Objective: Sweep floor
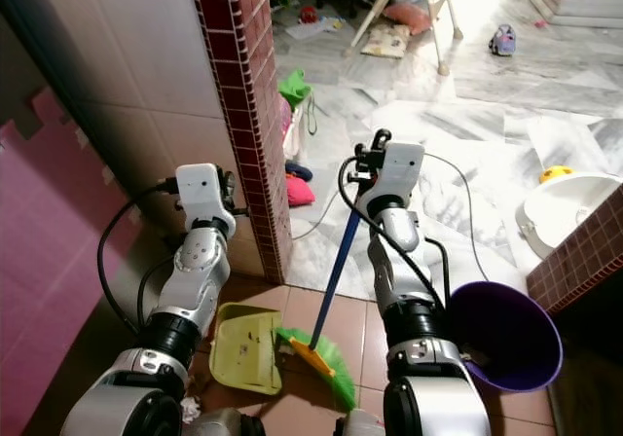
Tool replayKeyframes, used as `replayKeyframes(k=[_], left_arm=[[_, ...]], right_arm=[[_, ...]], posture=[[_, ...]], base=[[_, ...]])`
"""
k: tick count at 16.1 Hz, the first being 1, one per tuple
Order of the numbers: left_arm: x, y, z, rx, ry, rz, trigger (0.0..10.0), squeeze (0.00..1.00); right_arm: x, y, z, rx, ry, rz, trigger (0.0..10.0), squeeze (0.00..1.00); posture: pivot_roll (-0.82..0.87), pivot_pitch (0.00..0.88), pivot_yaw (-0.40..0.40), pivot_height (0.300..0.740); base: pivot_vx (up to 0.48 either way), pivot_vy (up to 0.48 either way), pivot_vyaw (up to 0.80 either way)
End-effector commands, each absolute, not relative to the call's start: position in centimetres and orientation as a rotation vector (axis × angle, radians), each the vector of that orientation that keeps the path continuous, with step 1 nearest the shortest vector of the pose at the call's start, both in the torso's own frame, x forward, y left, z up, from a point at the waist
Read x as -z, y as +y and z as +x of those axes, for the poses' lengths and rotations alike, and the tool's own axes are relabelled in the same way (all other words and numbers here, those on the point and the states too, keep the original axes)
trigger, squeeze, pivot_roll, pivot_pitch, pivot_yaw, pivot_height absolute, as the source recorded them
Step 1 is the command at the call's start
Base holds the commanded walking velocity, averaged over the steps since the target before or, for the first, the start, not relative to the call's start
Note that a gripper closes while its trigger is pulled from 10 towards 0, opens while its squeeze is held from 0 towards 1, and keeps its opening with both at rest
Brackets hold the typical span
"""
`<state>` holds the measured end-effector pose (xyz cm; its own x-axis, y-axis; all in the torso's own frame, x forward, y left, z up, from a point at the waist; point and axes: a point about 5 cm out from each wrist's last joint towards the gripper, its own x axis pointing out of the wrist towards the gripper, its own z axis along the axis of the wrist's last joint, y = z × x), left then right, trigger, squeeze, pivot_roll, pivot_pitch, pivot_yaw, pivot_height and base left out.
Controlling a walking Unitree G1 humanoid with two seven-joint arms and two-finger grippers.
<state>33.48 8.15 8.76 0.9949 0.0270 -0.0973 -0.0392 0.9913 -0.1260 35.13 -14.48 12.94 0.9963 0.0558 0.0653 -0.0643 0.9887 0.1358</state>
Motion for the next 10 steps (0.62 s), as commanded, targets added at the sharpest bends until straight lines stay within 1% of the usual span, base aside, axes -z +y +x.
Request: replayKeyframes(k=[1, 3, 4, 5, 6, 8, 9, 10], left_arm=[[-4.6, 4.4, 31.2, 0.020, 0.385, -0.341, 10.0, 0.00], [-4.3, 2.5, 30.9, 0.082, 0.444, -0.366, 10.0, 0.00], [-4.5, 1.9, 30.9, 0.111, 0.445, -0.367, 10.0, 0.00], [-5.5, 0.8, 31.2, 0.170, 0.405, -0.360, 10.0, 0.00], [-6.4, 0.4, 31.7, 0.199, 0.354, -0.331, 10.0, 0.00], [-9.2, 0.6, 33.1, 0.210, 0.195, -0.267, 10.0, 0.00], [-12.1, 1.4, 34.4, 0.194, 0.051, -0.200, 10.0, 0.00], [-13.1, 2.0, 34.9, 0.182, 0.006, -0.192, 10.0, 0.00]], right_arm=[[-15.1, -14.7, 35.7, -0.061, -0.134, 0.154, 10.0, 0.00], [-18.0, -16.2, 35.9, -0.019, -0.270, 0.023, 10.0, 0.00], [-19.1, -16.7, 35.8, 0.000, -0.325, -0.032, 10.0, 0.00], [-20.4, -17.5, 35.8, 0.016, -0.392, -0.100, 10.0, 0.00], [-20.9, -17.9, 35.8, 0.026, -0.409, -0.124, 10.0, 0.00], [-21.2, -18.5, 36.0, 0.047, -0.418, -0.144, 10.0, 0.00], [-21.3, -18.8, 36.2, 0.058, -0.425, -0.153, 10.0, 0.00], [-21.3, -18.7, 36.3, 0.057, -0.423, -0.152, 10.0, 0.00]], posture=[[-0.14, 0.007, 0.004, 0.740], [-0.15, 0.000, 0.005, 0.740], [-0.15, 0.000, 0.006, 0.740], [-0.15, 0.000, 0.007, 0.740], [-0.15, 0.000, 0.007, 0.740], [-0.15, 0.000, 0.006, 0.740], [-0.15, 0.000, 0.005, 0.740], [-0.14, 0.000, 0.004, 0.740]], base=[[0.000, 0.000, 0.00], [0.000, 0.000, 0.00], [0.000, 0.000, 0.00], [0.000, 0.000, 0.00], [0.000, 0.000, 0.00], [0.000, 0.000, 0.00], [0.000, 0.000, 0.00], [0.000, 0.000, 0.00]])
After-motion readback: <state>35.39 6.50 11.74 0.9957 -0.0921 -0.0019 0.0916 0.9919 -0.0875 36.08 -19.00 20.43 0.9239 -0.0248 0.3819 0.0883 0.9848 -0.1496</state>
